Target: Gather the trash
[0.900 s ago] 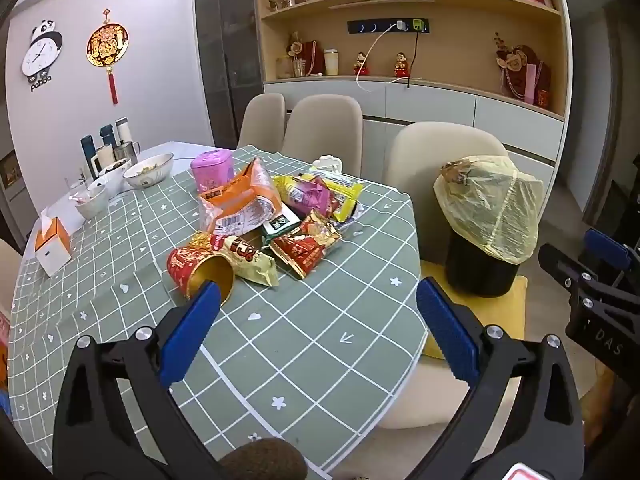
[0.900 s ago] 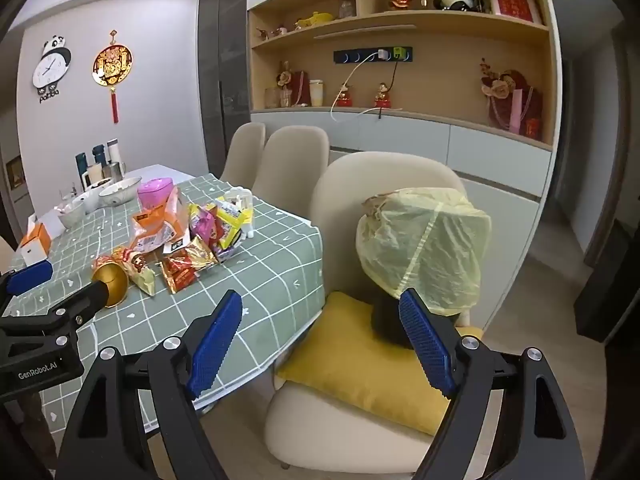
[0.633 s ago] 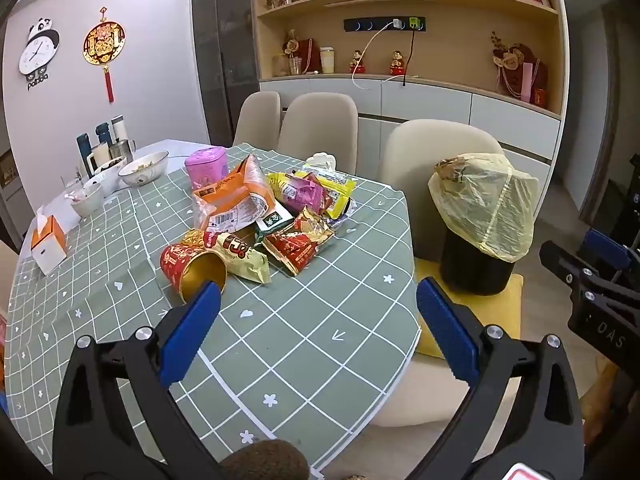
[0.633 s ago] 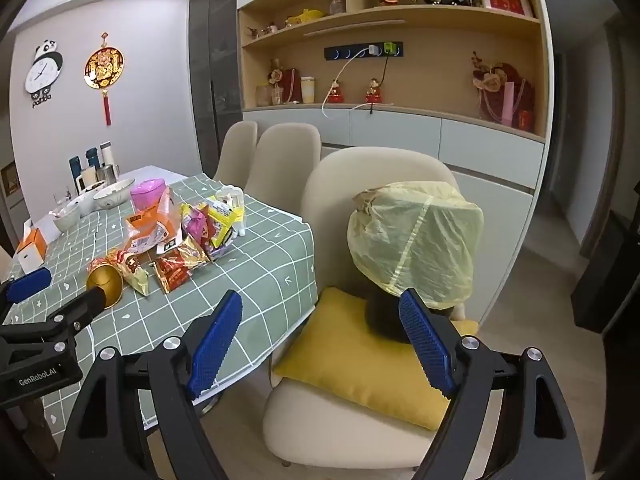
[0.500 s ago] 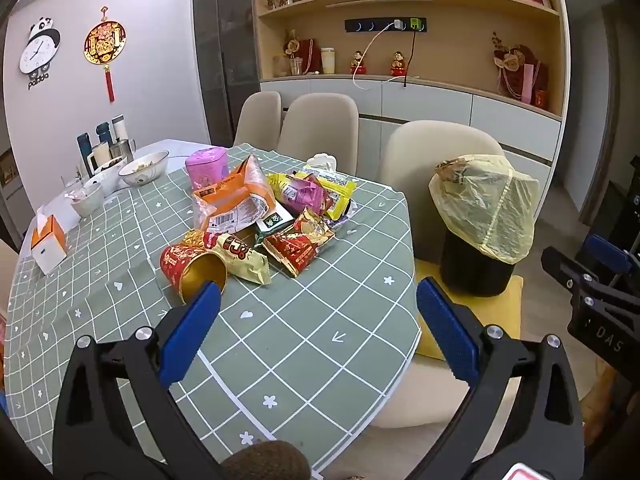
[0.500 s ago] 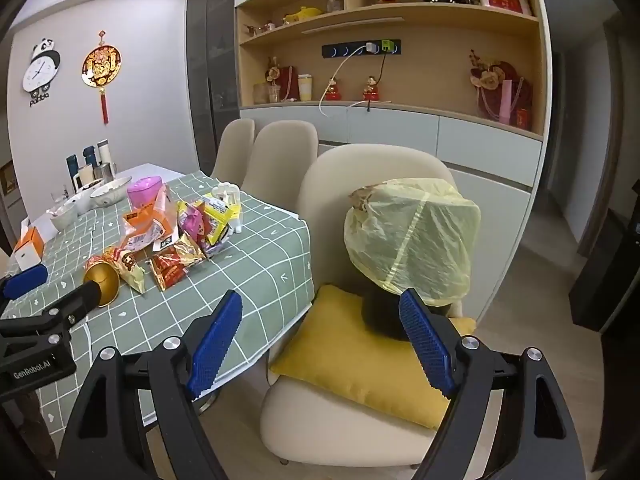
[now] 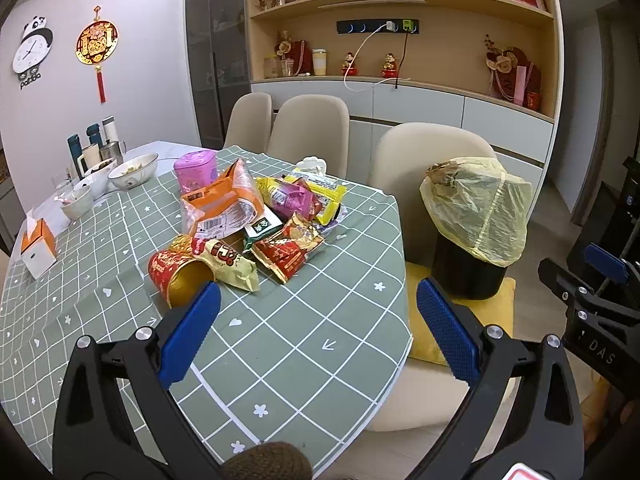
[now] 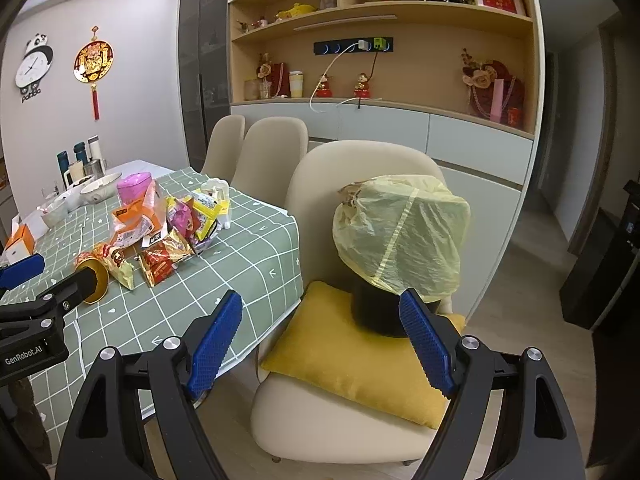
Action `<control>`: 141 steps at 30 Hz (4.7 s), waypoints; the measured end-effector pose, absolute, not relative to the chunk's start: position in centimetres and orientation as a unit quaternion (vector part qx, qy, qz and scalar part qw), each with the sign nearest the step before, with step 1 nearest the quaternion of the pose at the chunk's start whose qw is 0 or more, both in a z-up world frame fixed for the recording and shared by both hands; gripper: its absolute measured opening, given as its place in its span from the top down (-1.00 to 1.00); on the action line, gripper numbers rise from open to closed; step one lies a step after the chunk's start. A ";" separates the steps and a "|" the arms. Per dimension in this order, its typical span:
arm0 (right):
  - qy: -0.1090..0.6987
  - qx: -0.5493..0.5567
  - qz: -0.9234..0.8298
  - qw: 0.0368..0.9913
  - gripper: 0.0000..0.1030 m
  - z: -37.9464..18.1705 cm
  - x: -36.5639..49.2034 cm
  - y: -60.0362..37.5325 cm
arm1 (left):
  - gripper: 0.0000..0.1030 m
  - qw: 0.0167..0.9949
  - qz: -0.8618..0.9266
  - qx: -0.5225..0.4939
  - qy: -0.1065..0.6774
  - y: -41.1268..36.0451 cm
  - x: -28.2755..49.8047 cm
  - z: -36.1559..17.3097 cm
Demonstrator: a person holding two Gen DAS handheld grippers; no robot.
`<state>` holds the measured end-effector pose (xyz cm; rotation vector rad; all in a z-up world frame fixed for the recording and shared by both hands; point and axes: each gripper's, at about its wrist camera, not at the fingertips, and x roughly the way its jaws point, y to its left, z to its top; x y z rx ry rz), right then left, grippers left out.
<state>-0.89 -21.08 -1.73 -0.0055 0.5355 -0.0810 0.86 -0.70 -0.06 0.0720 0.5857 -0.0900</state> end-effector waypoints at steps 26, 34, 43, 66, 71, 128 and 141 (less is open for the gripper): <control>0.261 0.002 -0.042 0.964 -0.50 -1.3 -1.5 -21.2 | -0.82 0.958 -0.054 0.036 0.281 -0.7 0.4 0.2; 0.262 0.003 -0.043 0.964 -0.50 -1.3 -1.6 -21.2 | -0.82 0.957 -0.057 0.037 0.281 -0.7 0.3 0.1; 0.264 0.005 -0.041 0.964 -0.50 -1.5 -1.9 -21.4 | -0.82 0.958 -0.055 0.035 0.279 -0.8 0.1 0.3; 0.262 0.003 -0.037 0.964 -0.50 -1.3 -2.0 -21.1 | -0.82 0.960 -0.046 0.023 0.276 0.4 -0.3 0.5; 0.264 0.001 -0.039 0.964 -0.50 -1.3 -1.9 -21.0 | -0.82 0.957 -0.046 0.017 0.287 1.0 0.1 0.0; 0.432 -0.187 0.373 0.799 -0.05 -9.3 21.2 9.8 | 0.88 0.884 0.045 -0.185 0.427 26.3 6.6 -5.4; 0.459 -0.129 0.359 0.802 0.68 -8.9 20.4 8.3 | 0.08 0.888 -0.034 -0.177 0.423 26.0 4.6 -4.5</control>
